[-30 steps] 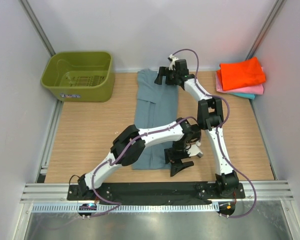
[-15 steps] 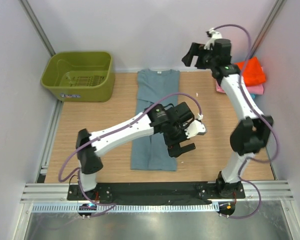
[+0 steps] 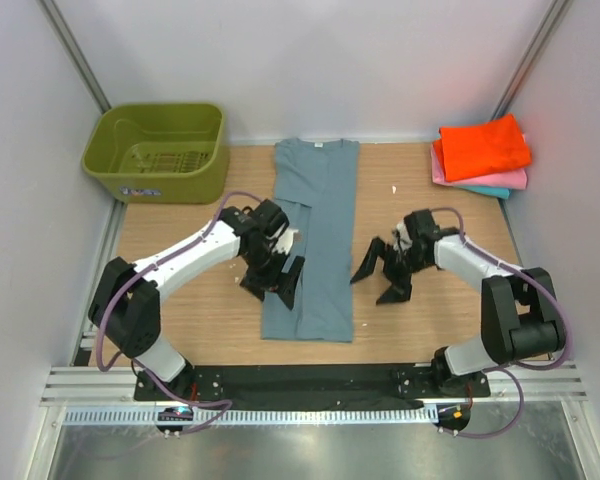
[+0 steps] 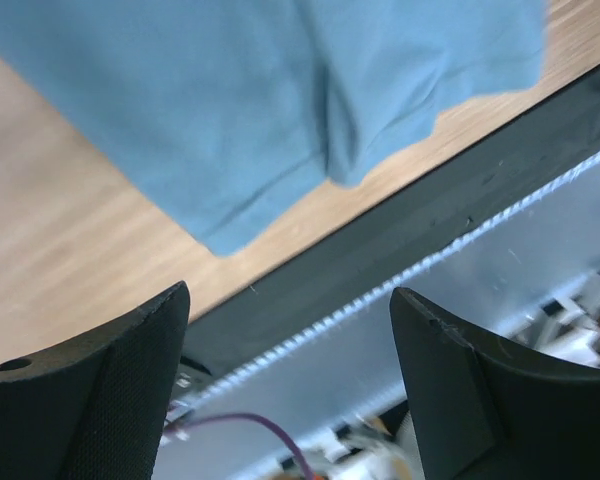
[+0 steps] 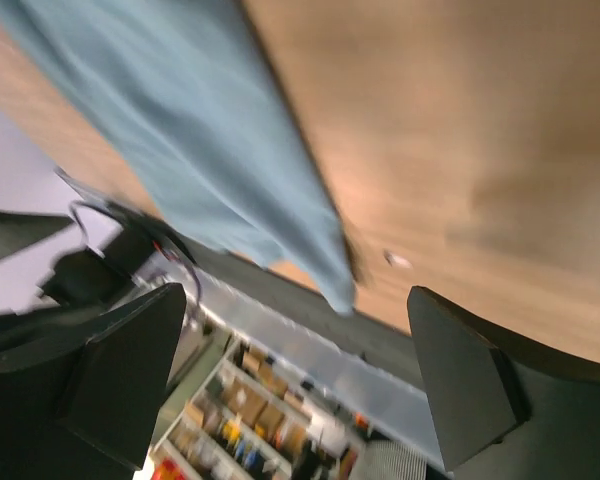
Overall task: Fold and stack the t-shirts
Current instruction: Fold the tshirt, then neatly place the folded tshirt to the corner
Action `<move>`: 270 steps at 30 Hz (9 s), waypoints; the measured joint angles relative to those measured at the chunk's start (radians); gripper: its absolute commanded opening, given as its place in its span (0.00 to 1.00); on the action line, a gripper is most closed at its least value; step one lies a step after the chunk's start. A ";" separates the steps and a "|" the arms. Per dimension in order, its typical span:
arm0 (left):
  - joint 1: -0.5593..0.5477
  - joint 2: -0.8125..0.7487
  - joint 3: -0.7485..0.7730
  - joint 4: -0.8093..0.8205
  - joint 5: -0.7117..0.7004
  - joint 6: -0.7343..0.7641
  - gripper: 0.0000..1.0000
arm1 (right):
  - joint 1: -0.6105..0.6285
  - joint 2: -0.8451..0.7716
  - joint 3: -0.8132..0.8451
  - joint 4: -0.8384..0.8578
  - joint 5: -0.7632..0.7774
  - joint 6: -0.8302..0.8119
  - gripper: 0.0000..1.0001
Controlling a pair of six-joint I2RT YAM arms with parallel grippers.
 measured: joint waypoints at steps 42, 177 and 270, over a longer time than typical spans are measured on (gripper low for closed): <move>0.214 -0.065 -0.577 0.447 0.166 -0.494 0.48 | 0.274 -0.023 -0.335 0.259 -0.043 0.347 0.63; 0.411 0.562 0.209 0.518 0.268 -0.382 0.00 | -0.059 0.571 0.344 0.417 -0.110 0.116 0.14; 0.384 0.676 0.561 0.430 0.339 -0.098 0.68 | -0.151 0.940 1.002 0.336 -0.226 -0.239 0.89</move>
